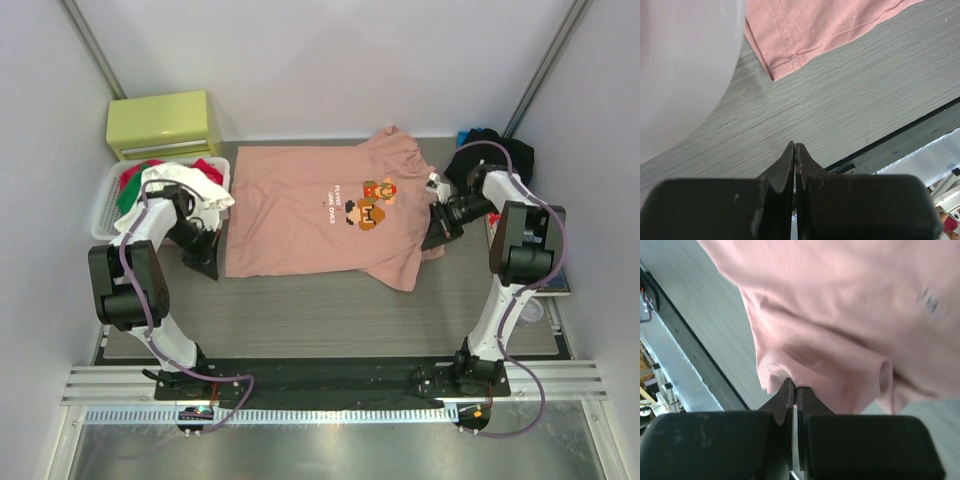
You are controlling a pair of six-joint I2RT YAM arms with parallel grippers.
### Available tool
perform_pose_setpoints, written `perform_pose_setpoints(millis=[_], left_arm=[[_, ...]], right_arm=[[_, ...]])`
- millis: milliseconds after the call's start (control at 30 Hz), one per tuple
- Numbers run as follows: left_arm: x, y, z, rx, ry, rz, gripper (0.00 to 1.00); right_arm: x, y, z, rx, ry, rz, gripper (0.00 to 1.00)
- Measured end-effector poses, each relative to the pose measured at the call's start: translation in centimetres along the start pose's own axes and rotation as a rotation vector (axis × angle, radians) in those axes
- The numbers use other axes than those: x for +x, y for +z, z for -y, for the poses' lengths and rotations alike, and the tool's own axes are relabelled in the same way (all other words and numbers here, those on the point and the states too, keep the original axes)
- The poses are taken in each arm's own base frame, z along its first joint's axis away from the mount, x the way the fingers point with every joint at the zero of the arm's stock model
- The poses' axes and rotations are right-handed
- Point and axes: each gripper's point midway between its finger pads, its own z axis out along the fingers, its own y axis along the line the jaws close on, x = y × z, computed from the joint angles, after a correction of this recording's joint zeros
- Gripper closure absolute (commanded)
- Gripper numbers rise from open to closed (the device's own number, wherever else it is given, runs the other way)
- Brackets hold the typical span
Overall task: Fold and stack the t-shirts
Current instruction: Fold the flattened tshirt in 1/3 of the way
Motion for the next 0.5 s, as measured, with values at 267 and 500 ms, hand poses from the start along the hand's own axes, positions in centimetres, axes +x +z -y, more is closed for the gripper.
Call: perform_pose_setpoints(millis=[267, 500], left_arm=[[0.3, 0.1, -0.2, -0.008, 0.007, -0.009, 1.00], [1.0, 0.6, -0.1, 0.000, 0.006, -0.030, 1.00]], right_arm=[[-5.4, 1.6, 1.2, 0.030, -0.010, 0.052, 0.99], [-8.3, 2.0, 3.8, 0.119, 0.005, 0.106, 0.99]])
